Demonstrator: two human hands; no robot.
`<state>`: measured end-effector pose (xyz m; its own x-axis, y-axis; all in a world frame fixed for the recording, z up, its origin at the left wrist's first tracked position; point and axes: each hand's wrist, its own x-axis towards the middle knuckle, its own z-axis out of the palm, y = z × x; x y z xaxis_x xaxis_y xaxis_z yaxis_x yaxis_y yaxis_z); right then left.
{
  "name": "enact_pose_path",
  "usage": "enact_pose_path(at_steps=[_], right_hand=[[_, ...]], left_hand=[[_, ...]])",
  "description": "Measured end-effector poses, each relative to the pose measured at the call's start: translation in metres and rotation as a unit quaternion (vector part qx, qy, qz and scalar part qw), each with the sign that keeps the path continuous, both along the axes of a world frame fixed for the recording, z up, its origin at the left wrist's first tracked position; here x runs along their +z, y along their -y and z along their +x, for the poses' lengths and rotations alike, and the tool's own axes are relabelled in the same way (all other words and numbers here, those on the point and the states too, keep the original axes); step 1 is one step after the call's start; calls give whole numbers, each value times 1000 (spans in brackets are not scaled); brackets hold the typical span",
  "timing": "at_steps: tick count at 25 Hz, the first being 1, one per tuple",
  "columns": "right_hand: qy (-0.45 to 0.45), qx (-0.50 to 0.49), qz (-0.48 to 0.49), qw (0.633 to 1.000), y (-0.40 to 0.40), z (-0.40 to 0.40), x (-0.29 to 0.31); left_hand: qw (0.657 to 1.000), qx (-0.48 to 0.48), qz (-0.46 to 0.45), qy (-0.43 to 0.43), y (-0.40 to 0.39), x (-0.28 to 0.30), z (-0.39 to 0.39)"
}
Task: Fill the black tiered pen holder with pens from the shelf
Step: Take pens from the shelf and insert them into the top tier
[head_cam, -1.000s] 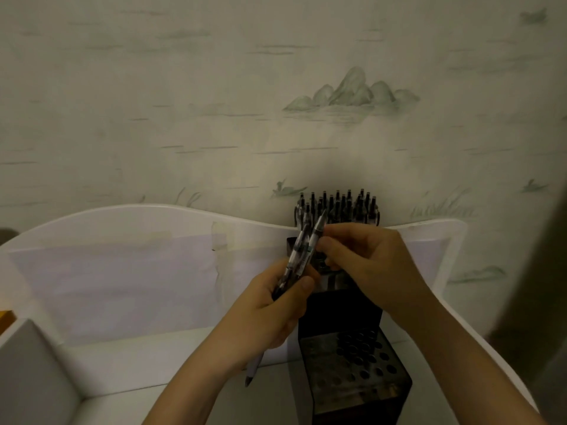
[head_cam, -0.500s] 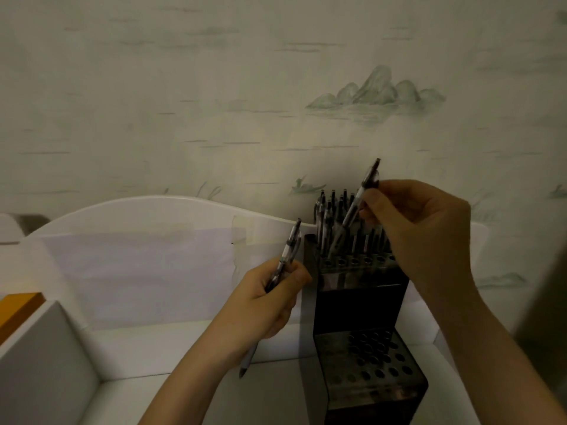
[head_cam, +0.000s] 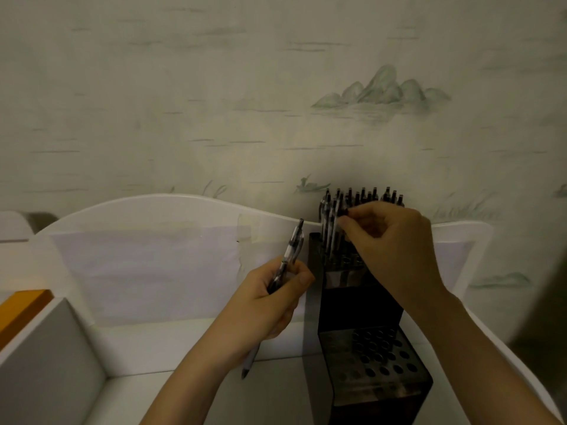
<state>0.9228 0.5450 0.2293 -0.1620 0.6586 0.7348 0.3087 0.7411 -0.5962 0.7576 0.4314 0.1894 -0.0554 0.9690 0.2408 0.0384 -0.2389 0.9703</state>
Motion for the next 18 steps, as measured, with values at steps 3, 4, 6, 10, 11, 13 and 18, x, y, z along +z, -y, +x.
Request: enact_pose_path(at_steps=[3,4,6,10,11,13,18], right_hand=[[18,15,-49,999,0,0,-8],[17,18,-53,998,-1,1,-8],[19,21,-60,998,-2,3,-7],[10,-9,-31,999,7,6,-7],[-7,-15,-3,1000,11,7,-7],[-46,33,29,998,20,10,-7],[15,188,-102,977,34,2,-9]], left_hand=[[1000,3,-6,-3,2,1,1],[1000,4,-8,-4,2,1,1],[1000,1,-13,-9,3,2,3],[999,-17,-29,-10,5,3,6],[999,-24,-33,-8,6,3,7],[999,-37,-37,-3,6,3,9],[998,-55,-33,-6,3,3,16]])
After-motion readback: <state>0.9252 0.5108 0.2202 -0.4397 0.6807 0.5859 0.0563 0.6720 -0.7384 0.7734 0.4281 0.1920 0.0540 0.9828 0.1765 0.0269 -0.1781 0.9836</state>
